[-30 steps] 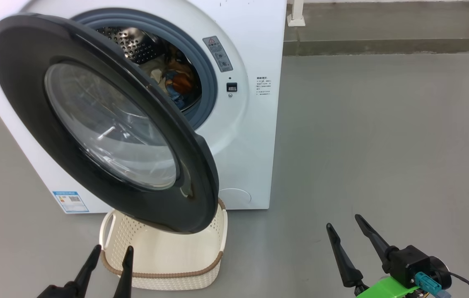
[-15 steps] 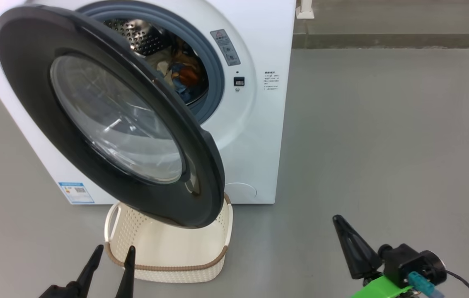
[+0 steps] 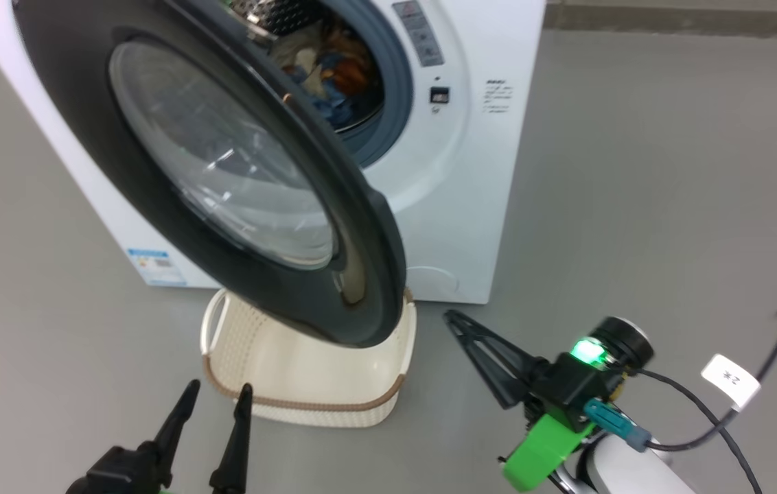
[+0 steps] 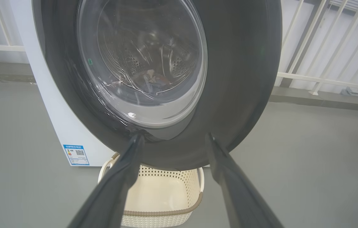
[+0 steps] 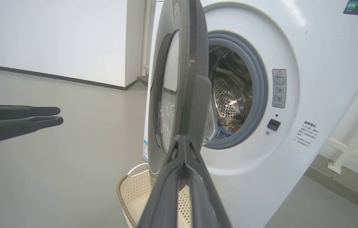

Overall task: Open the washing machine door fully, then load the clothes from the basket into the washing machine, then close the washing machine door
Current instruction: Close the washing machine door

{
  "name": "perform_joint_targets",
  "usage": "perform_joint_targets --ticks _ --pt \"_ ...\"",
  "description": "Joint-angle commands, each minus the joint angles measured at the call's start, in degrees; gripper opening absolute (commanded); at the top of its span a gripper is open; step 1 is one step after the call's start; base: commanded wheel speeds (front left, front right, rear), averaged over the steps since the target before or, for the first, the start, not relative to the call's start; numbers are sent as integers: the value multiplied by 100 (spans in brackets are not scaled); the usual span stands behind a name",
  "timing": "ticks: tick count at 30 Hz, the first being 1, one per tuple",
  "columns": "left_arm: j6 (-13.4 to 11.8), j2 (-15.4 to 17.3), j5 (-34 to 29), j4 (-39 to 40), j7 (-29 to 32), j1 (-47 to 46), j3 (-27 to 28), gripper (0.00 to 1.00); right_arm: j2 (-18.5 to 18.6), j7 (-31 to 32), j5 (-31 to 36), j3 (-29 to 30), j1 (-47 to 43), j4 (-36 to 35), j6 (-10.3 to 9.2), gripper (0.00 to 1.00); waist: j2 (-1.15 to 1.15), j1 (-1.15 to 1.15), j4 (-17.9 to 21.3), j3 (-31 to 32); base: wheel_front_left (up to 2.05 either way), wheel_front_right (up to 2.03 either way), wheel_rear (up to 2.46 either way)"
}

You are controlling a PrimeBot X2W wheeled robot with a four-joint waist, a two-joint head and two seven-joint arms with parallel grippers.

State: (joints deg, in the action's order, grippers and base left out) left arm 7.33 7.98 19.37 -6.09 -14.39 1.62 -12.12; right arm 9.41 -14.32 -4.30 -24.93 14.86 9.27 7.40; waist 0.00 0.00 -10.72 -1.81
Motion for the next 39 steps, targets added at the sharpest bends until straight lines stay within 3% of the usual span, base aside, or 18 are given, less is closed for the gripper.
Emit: perform_joint_targets --ticks 1,6,12,22,39 --pt "15 19 6 81 -61 -310 140 100 35 -68 -129 -312 314 -79 9 0 0 0 -272 -255 0 0 0" --pt "15 -42 55 20 -61 -520 -10 100 240 -68 -365 -1032 891 174 9 0 0 0 -610 -536 0 0 0" --pt "15 -121 81 -12 -61 -756 -154 100 352 -68 -620 -1359 1370 524 9 0 0 0 -969 -823 0 0 0" --pt "15 -219 117 -51 -61 -960 -193 100 225 -68 -730 -1114 1625 933 9 0 0 0 -1215 -1132 0 0 0" --pt "15 -348 103 -30 -61 -1369 -294 100 347 -68 -710 -609 2104 1187 9 0 0 0 -1228 -1760 0 0 0"
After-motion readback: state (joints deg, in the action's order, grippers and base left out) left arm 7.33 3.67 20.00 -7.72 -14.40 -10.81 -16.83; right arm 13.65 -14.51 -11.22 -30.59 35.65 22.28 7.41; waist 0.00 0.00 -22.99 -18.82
